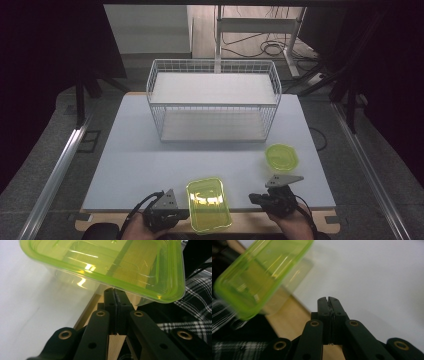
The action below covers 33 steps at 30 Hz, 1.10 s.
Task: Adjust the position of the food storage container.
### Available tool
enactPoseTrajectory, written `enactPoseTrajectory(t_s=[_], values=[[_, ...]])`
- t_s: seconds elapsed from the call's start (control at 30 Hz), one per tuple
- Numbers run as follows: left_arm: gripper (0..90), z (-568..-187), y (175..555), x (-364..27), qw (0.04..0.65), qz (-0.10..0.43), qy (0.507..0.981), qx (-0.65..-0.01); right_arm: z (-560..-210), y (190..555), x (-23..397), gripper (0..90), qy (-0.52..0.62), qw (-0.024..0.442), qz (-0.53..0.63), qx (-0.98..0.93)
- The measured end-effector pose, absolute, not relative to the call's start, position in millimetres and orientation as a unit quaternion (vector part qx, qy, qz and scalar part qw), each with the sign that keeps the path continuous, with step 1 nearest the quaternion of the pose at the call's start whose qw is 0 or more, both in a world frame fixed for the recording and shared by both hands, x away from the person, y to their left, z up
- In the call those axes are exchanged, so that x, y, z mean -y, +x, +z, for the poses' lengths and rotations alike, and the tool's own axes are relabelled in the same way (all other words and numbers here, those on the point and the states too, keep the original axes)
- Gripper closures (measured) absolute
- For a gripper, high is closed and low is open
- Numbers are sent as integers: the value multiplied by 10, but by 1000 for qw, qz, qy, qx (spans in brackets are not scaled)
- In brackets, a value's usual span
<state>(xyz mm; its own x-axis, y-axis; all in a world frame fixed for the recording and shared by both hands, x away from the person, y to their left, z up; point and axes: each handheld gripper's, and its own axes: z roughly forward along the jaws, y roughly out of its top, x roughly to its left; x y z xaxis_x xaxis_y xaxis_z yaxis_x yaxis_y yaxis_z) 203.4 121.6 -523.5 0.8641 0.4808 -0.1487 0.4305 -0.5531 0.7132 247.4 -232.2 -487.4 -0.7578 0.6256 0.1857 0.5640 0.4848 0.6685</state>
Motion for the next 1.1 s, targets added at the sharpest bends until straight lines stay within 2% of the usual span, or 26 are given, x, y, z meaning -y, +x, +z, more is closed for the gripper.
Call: enactPoseTrajectory(t_s=[0.3,0.53,0.77,1.1], values=[[885,-5228,2125,-1124,399,32,876,-268,-4974,2098,2254,882,328,0,350,-877],[878,-5232,2152,-1138,397,31,877,-270,-5099,1908,1973,881,294,-53,351,-887],[876,-5202,2325,-1325,382,62,872,-300,-5130,1976,1807,880,285,-49,352,-890],[870,-5187,2887,-1434,368,95,865,-326,-5103,2301,1863,882,326,-29,356,-875]])
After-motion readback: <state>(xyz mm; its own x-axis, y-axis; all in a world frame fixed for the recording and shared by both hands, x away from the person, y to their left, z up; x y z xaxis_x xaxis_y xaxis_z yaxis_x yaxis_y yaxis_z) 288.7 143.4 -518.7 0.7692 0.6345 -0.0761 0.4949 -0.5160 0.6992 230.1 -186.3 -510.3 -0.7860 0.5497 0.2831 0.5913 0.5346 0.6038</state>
